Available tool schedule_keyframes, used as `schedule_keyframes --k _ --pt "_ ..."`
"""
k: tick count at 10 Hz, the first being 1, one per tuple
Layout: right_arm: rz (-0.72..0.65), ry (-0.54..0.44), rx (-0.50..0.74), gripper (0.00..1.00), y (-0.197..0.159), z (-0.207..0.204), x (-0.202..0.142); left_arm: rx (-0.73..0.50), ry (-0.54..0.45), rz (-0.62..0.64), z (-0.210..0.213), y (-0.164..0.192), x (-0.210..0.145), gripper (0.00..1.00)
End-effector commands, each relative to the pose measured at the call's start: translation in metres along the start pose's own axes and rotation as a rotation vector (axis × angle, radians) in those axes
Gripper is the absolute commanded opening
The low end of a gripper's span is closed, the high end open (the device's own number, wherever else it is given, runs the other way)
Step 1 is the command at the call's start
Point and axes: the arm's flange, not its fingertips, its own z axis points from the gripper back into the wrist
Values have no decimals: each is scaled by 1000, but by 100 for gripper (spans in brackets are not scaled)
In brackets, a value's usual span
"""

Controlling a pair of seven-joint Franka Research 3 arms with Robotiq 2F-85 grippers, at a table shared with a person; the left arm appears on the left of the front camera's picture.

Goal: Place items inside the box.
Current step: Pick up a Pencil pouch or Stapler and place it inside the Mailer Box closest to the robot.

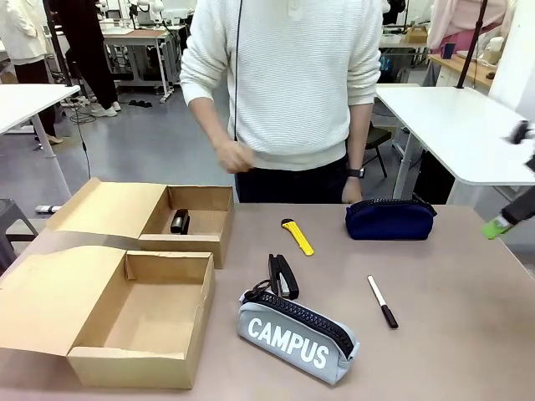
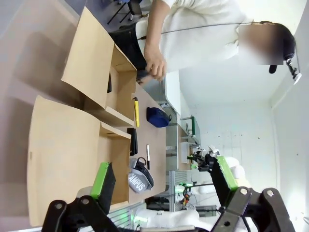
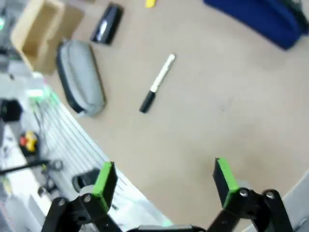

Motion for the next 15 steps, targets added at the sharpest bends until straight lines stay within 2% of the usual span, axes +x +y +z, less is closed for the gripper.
schedule_keyframes --k 1,2,3,4,5,6,7,8,9,10,11,13,14,15 --pt "423 189 -138 100 -51 -3 51 -26 -7 -20 0 -1 1 100" --pt "441 192 -178 100 -57 -13 66 -26 -7 -20 0 -1 1 100" --pt "300 56 -229 100 -62 -14 75 -26 -7 -20 0 -1 1 100" --pt "270 190 -68 100 -37 -25 54 -26 -7 -20 0 -1 1 100" --pt "270 190 -68 100 -37 -25 54 -26 -7 -20 0 -1 1 100" --pt "319 183 -140 100 -56 -27 78 -26 -7 -20 0 -1 1 100" --pt "458 1 -246 100 -57 -17 71 -26 -7 -20 0 -1 1 100" --pt "739 -92 -312 100 -73 -15 97 -26 -7 -20 0 -1 1 100" --pt "899 -63 -347 100 -79 -24 119 -26 -7 -20 0 -1 1 100" --pt "1019 -37 -318 100 -87 -37 140 -26 -7 -20 0 -1 1 100" --pt "1056 -47 -269 100 -98 -45 154 -26 -7 -20 0 -1 1 100" --pt "1126 -94 -258 100 -115 -55 173 -26 -7 -20 0 -1 1 100" --pt "1107 -56 -257 100 -125 -65 179 -26 -7 -20 0 -1 1 100" --pt "1053 -129 -283 100 -129 -46 160 -26 -7 -20 0 -1 1 100"
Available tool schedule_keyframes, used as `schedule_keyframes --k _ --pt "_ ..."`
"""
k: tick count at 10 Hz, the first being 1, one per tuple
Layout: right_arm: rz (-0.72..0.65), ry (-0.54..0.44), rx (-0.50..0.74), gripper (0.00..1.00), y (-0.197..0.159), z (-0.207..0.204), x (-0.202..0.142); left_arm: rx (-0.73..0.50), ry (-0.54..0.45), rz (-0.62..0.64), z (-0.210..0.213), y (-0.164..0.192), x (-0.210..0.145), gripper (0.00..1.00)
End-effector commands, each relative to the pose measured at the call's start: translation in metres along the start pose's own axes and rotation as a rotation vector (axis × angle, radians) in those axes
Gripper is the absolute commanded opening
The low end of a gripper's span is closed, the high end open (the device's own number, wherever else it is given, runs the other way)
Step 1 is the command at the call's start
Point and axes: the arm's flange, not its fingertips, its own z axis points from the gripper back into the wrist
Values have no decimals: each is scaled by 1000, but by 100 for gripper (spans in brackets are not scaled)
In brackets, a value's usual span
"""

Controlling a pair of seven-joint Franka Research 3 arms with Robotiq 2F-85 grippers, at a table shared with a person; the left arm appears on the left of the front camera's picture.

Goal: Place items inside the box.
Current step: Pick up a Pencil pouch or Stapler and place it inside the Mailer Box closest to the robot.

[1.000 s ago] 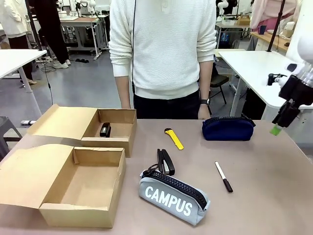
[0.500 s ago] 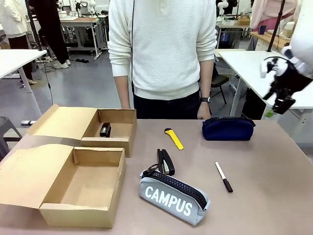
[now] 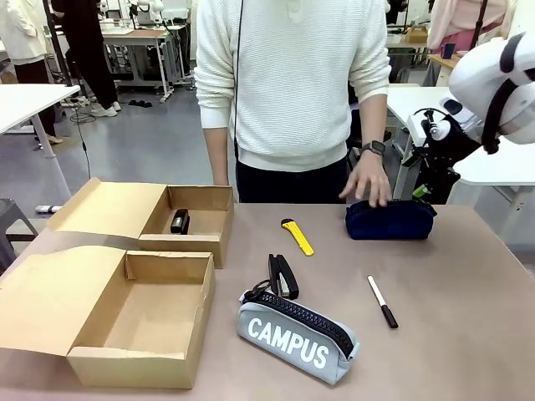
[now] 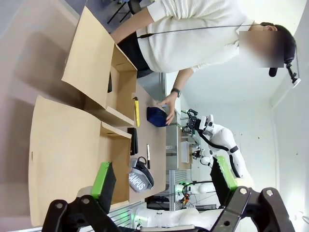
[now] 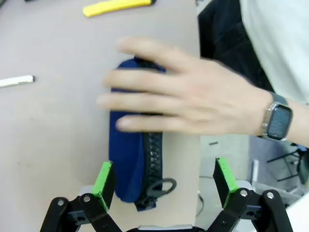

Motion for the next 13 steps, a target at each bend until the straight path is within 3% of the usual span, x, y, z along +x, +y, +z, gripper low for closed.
schedule_keyframes --k 1,2,4,6,7,8,9,10,13 --pt "-140 -129 -68 100 25 63 -40 -26 -11 -20 0 -2 1 100" --pt "-283 -225 -59 100 60 114 -66 -26 -11 -20 0 -2 1 100" --pt "-631 -313 -77 100 141 188 -101 -26 -11 -20 0 -2 1 100" --pt "-902 -280 -5 100 189 194 -113 -26 -11 -20 0 -2 1 100" --pt "-959 -220 170 100 206 179 -112 -26 -11 -20 0 -2 1 100" --pt "-939 -72 525 100 217 151 -104 -26 -11 -20 0 -2 1 100" --pt "-792 28 731 100 217 131 -93 -26 -11 -20 0 -2 1 100" --pt "-927 -197 194 100 227 175 -127 -26 -11 -20 0 -2 1 100" --pt "-927 -197 194 100 227 175 -127 -26 -11 -20 0 -2 1 100"
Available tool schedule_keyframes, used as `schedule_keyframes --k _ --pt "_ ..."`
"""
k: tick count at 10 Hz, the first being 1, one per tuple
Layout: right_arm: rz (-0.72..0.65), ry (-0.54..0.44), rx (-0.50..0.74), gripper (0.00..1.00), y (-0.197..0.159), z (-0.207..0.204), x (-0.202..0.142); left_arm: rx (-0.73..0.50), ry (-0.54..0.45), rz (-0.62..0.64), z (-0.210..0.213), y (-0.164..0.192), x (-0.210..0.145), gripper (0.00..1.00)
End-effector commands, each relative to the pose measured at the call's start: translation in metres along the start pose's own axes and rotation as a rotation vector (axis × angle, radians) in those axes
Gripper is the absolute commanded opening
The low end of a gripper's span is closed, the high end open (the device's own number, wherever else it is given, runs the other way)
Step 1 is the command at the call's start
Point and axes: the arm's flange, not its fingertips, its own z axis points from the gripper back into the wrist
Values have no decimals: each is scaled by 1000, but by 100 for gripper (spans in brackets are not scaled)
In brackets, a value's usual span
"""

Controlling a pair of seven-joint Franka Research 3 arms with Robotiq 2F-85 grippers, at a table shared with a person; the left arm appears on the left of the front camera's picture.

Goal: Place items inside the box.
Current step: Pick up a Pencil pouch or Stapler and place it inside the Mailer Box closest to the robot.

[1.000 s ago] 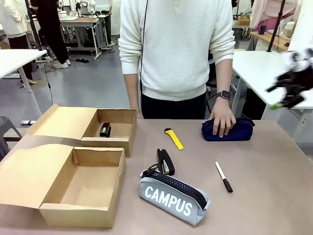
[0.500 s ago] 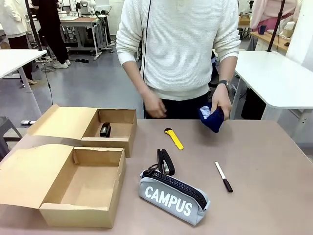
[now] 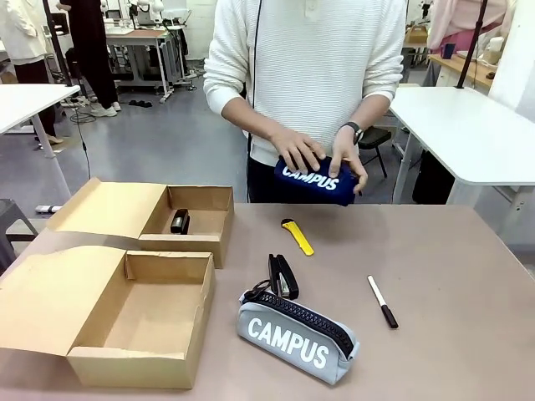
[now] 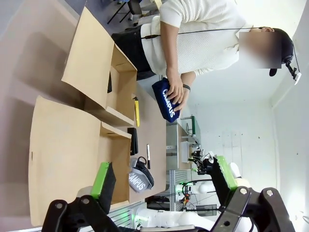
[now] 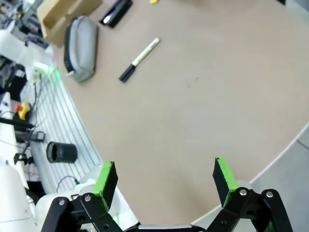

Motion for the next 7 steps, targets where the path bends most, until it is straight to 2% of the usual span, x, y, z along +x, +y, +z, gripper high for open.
schedule_keyframes --k 1,2,3,4,5,6,7 --pt "13 -33 -21 100 0 -5 3 -26 -10 -17 -1 -1 0 100" --pt "0 0 0 100 0 0 0 -26 -10 -17 -1 -1 0 100" --pt "-101 62 -14 100 11 -25 26 -26 -10 -17 -1 -1 0 100" --pt "-196 105 54 100 35 -44 45 -26 -10 -17 -1 -1 0 100" --pt "-419 86 -125 100 62 -59 66 -26 -10 -17 -1 -1 0 100" --pt "-489 99 -213 100 92 -77 83 -26 -10 -17 -1 -1 0 100" --pt "-398 162 -129 100 126 -101 96 -26 -10 -17 -1 -1 0 100"
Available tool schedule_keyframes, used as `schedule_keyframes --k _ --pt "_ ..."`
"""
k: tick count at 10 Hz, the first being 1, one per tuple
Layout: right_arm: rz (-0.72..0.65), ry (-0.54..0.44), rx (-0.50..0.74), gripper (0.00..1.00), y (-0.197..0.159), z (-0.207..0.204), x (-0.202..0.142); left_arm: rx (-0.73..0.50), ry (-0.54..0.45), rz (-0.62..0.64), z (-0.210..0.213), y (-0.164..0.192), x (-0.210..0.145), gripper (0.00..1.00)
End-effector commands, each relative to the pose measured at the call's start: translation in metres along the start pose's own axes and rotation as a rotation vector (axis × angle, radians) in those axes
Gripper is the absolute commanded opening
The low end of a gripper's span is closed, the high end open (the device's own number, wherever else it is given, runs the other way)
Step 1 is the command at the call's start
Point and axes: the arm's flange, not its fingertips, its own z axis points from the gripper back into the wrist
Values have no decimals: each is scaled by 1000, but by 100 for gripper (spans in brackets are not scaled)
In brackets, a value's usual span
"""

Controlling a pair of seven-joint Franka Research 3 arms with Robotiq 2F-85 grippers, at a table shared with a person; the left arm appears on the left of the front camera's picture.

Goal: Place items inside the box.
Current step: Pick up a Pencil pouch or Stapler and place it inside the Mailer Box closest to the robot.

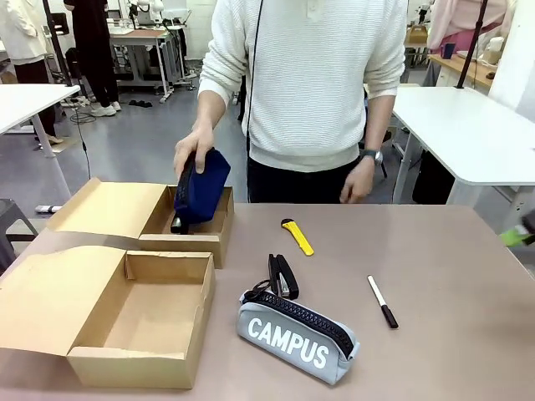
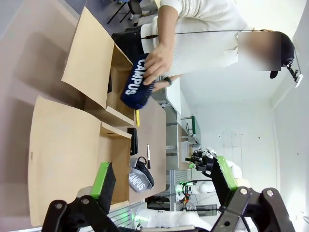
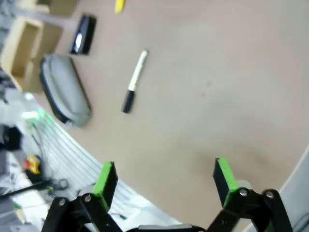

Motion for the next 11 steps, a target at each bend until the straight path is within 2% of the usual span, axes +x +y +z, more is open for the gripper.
schedule_keyframes --k 1,2,3,4,6,7,8,9,11 --pt "100 100 15 100 96 -37 -1 -27 -11 -17 0 -1 0 100" --pt "210 119 -90 100 134 -59 -6 -27 -11 -17 0 -1 0 100" --pt "370 133 -128 100 158 -67 -16 -27 -11 -17 0 -1 0 100" --pt "103 99 -45 100 98 -29 19 -27 -11 -17 0 -1 0 100" --pt "103 99 -45 100 98 -29 19 -27 -11 -17 0 -1 0 100" --pt "179 129 -85 100 134 -39 21 -27 -11 -17 0 -1 0 100" --pt "243 148 -219 100 160 -66 24 -27 -11 -17 0 -1 0 100" --pt "301 100 -258 100 189 -75 19 -27 -11 -17 0 -1 0 100" --pt "338 87 -230 100 220 -85 2 -27 -11 -17 0 -1 0 100"
